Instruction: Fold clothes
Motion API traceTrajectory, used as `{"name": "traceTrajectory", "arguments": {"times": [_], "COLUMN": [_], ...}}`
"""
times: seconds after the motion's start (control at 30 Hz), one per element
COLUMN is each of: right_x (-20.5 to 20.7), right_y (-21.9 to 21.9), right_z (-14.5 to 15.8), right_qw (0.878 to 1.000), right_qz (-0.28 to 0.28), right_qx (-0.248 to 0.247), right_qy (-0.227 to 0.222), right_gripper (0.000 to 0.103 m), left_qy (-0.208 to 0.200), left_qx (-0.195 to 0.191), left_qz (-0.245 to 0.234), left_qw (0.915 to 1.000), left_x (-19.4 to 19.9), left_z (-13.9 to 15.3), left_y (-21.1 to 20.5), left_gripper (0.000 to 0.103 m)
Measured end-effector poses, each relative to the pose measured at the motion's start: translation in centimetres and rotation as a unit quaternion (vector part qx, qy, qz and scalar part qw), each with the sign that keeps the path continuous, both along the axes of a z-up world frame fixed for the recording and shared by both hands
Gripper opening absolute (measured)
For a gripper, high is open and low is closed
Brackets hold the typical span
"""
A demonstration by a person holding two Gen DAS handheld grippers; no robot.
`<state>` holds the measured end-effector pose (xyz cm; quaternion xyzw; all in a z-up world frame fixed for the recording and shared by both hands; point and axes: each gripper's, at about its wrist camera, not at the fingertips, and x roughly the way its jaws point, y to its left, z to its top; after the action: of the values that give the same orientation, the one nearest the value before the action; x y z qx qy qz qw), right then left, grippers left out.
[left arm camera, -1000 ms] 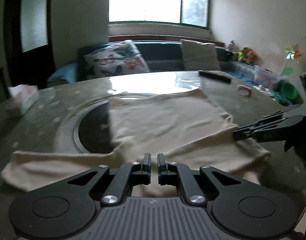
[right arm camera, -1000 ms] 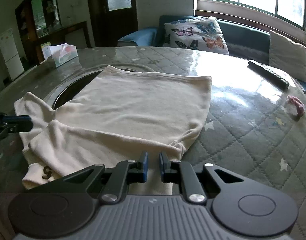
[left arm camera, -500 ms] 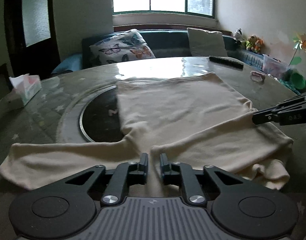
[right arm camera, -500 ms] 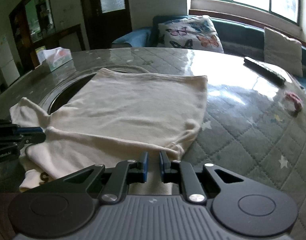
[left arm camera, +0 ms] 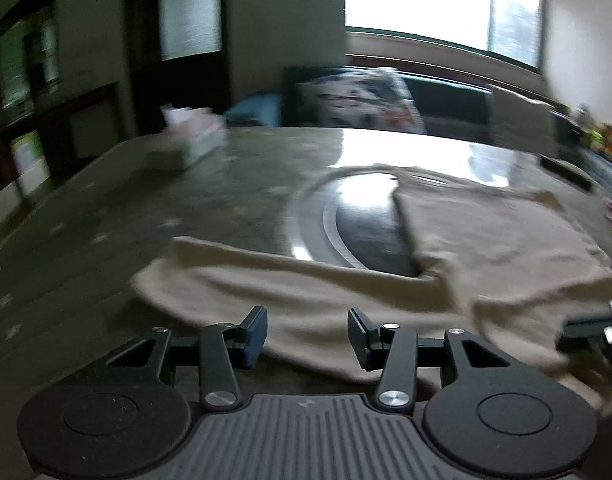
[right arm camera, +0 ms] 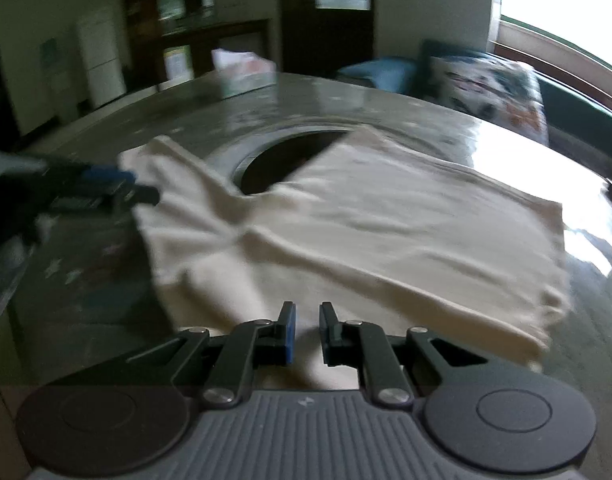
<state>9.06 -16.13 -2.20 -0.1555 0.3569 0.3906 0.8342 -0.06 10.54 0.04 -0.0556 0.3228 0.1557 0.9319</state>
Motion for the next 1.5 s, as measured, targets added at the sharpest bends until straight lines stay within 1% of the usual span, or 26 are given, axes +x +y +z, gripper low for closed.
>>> {"name": "traceTrajectory", "arguments": {"times": [0.13, 0.3, 0.4, 0.57, 0.67, 0.77, 0.8, 0.83, 0.87, 0.93, 0.97, 1.03, 1.13, 1.23, 1.3, 1.4, 1.5], "right_x": [-1.6, -2.4, -2.5, -2.4, -2.2, -2.2, -2.2, -2.2, -2.2, -2.2, -2.2, -2.2, -2.2, -1.9, -1.5, -1.2, -0.9], "right_y": [2.4, 3.9, 3.8, 2.5, 1.6, 0.7, 0.5, 0.2, -0.1, -0.7, -1.0, -1.8, -2.8, -3.7, -4.6, -5.8, -7.1], "right_z": [-0.1, -0.2, -0.2, 1.0, 1.7, 2.2, 2.4, 2.5, 2.7, 3.0, 3.1, 3.3, 3.3, 3.2, 3.0, 2.9, 3.0], "right_qw": [0.999, 0.998, 0.997, 0.998, 0.998, 0.998, 0.998, 0.998, 0.998, 0.998, 0.998, 0.998, 0.998, 0.998, 0.998, 0.997, 0.996], "right_qz": [0.04, 0.067, 0.07, 0.056, 0.049, 0.043, 0.04, 0.037, 0.034, 0.027, 0.022, 0.013, -0.002, -0.018, -0.035, -0.056, -0.075], "right_qx": [-0.005, -0.003, -0.005, 0.005, 0.007, 0.007, 0.007, 0.008, 0.009, 0.012, 0.014, 0.017, 0.018, 0.017, 0.02, 0.024, 0.031], "right_qy": [-0.015, -0.019, -0.021, -0.031, -0.039, -0.047, -0.049, -0.051, -0.053, -0.055, -0.056, -0.056, -0.054, -0.053, -0.045, -0.042, -0.043], "right_gripper": [0.016, 0.016, 0.016, 0.016, 0.017, 0.017, 0.017, 0.017, 0.017, 0.017, 0.017, 0.017, 0.017, 0.017, 0.017, 0.017, 0.017], "left_qy": [-0.002, -0.001, 0.002, 0.002, 0.0, 0.001, 0.0, -0.001, -0.003, -0.007, -0.01, -0.021, -0.042, -0.073, -0.092, -0.117, -0.132], "left_qx": [0.001, 0.002, 0.002, 0.001, -0.013, -0.026, -0.028, -0.03, -0.033, -0.041, -0.047, -0.052, -0.054, -0.052, -0.052, -0.057, -0.063], "left_qz": [0.052, 0.106, 0.124, 0.144, 0.161, 0.17, 0.169, 0.167, 0.165, 0.159, 0.156, 0.148, 0.123, 0.073, 0.035, -0.026, -0.087], "left_qw": [0.9986, 0.9944, 0.9923, 0.9896, 0.9869, 0.985, 0.9852, 0.9854, 0.9857, 0.9864, 0.9866, 0.9873, 0.99, 0.9933, 0.9937, 0.9912, 0.9853], "left_x": [-0.5, -1.0, -1.1, -0.4, -0.1, 0.1, 0.1, 0.1, 0.1, 0.0, -0.1, -0.4, -0.6, -0.9, -0.9, -0.7, -0.1], "left_z": [0.2, 0.0, -0.2, -0.6, -0.8, -1.2, -1.3, -1.3, -1.4, -1.3, -1.2, -0.7, 0.8, 3.1, 4.5, 6.3, 7.7], "left_y": [2.7, 5.3, 6.3, 7.4, 8.3, 9.1, 9.2, 9.4, 9.5, 9.7, 9.8, 9.4, 7.9, 5.0, 2.8, -0.8, -4.3], "left_gripper": [0.05, 0.051, 0.051, 0.051, 0.051, 0.049, 0.047, 0.043, 0.039, 0.014, 0.01, 0.005, 0.005, 0.005, 0.004, 0.004, 0.004]}}
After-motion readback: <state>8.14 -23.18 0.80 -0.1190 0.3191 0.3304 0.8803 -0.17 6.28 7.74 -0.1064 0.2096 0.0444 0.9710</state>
